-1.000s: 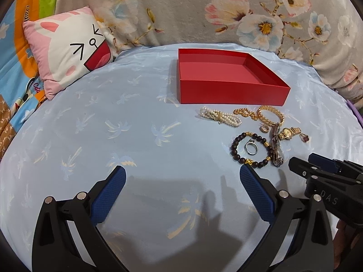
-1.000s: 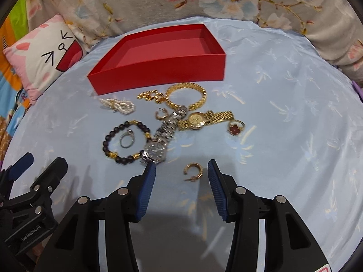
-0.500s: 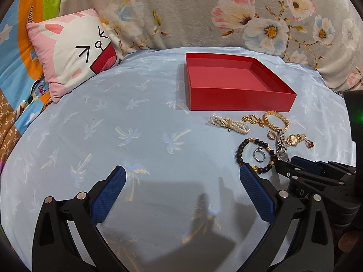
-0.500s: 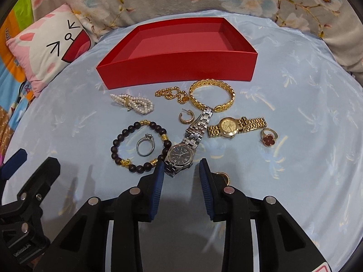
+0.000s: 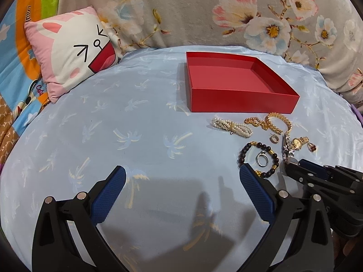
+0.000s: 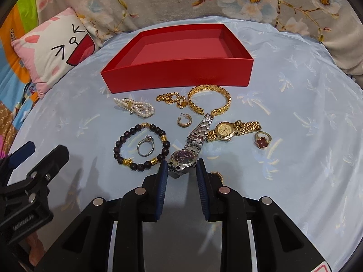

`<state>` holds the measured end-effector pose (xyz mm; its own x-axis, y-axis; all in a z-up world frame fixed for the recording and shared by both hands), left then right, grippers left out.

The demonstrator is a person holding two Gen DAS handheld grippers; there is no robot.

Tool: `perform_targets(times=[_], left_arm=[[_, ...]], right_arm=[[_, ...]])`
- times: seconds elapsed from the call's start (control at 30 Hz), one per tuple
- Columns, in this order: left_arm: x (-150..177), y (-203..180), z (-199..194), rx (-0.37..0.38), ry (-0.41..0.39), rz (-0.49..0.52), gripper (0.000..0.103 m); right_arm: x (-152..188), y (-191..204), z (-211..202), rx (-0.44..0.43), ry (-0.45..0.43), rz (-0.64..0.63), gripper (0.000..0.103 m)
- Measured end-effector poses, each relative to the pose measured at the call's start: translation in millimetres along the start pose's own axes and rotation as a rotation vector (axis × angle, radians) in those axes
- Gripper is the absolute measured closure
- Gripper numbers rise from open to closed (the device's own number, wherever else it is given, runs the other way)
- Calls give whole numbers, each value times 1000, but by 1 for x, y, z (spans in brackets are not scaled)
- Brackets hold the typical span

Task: Organize jewelry
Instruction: 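Move the left tool toward the pearl bracelet while the right tool approaches the silver watch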

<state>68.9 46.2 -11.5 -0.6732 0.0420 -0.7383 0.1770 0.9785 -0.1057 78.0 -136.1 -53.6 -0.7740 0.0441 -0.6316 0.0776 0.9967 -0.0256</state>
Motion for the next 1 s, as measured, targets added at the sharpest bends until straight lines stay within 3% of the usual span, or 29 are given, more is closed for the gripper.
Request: perform_targets(times=[0.23,0.33,0.43,0.57,0.7,0.8,1.0], left_arm=[[-5,-4,0,5,-3,2,5],[-6,-7,1,6,0,7,5],[-6,-7,1,5,1,10,5],[-8,-6,3,0,2,14,5],[-18,-5,9,-1,1,23,5],[-28,-8,20,18,13,28,5],[-43,-17,53,56,60,17,6]], right_arm=[[8,-7,2,8,21,-9,77],[5,-2,3,31,12,-16,65],[4,1,7,61,3,-22,64],[1,1,9,101,-4,-35,79],[1,-5,7,81,1,-20,80],[-2,-9,-1,67,-17,-5,96],[-8,-19,-7,52,-9,9,97]])
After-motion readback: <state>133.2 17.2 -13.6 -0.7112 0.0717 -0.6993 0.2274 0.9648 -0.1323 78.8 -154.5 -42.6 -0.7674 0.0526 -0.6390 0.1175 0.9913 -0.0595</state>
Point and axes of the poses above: each gripper's, at about its wrist camera, not at the fingertips, and z roughly the way its jaws point, y to its left, x to its underside, the point moved 4 cm from there along z, roughly the way its jaws point, and after that the axes turned 9 degrees about x, right-handed, at the moved point
